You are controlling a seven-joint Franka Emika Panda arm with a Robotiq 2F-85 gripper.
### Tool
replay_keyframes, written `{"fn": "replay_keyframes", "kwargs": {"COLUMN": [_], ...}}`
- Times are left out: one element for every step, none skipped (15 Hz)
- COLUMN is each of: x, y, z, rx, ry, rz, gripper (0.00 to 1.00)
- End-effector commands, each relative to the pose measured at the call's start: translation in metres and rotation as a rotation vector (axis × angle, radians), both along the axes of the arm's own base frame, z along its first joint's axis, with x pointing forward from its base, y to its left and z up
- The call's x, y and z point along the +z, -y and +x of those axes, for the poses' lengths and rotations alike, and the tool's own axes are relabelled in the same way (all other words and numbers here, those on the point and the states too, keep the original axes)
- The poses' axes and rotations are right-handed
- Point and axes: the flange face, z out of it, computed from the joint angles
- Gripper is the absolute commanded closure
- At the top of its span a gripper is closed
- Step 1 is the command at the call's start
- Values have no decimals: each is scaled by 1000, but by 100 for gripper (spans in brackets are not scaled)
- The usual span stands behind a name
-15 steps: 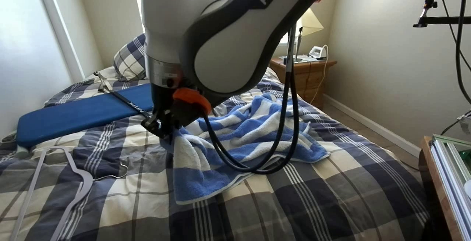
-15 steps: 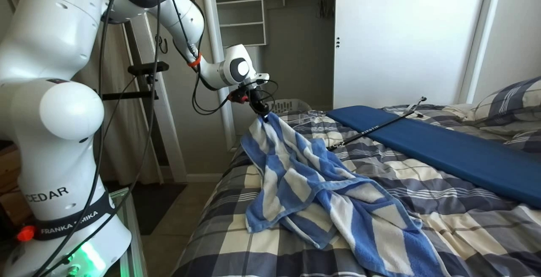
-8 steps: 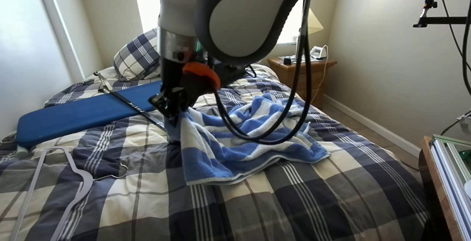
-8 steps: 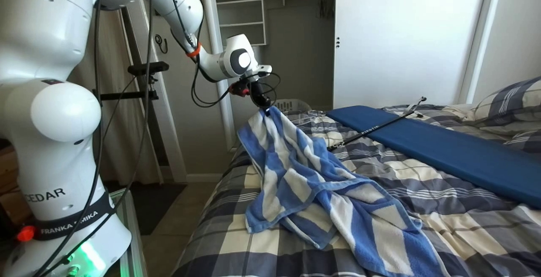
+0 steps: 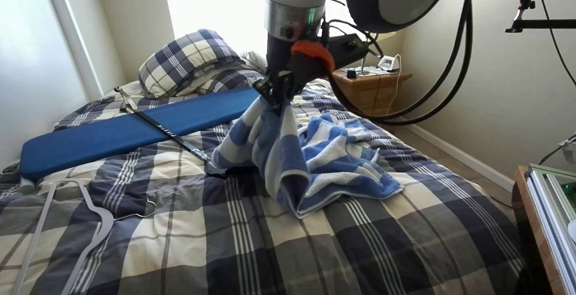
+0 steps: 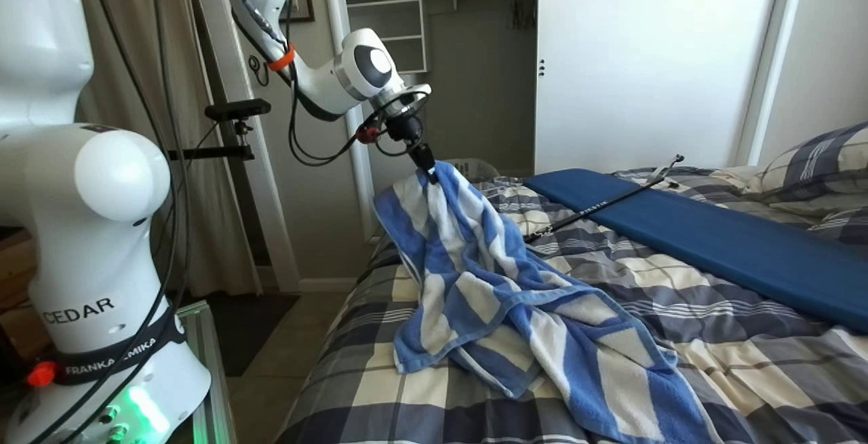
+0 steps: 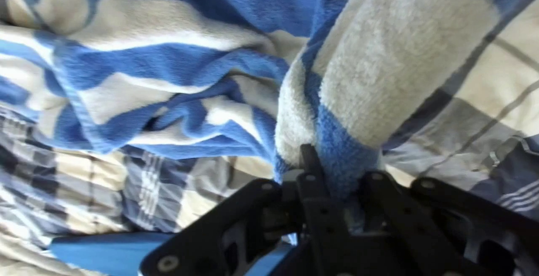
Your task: Pull the blue and white towel to the left and then fold it
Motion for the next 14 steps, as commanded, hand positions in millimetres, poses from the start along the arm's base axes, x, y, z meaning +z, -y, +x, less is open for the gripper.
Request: {"fn": "replay_keyframes", "kwargs": {"x": [16,25,25,25,27,28,29,30,21,22,23,24,24,24], "y": [39,49,57,65,73,82,91,100,84,91,95,97,97,97], "z": [-37,-43,-51,-60,-68,-75,-81,-86,-68,-72,-75,-76,-76,-76], "rx": [-169,-220,-273,-330,-384,-440,-493,-545,-461,-496,-513,-521,-524,-524], "ry": [28,45,26,11,-6,-24,-40,-55,-67,-74,-77,-76,-75,-74], "rz": [-118,-176,-212,-246,-279,-307,-334,-364,-318,-337,-345,-347,-347,-347], "gripper": [96,96,96,96,96,96,96,96,84,84,84,84,84,84]}}
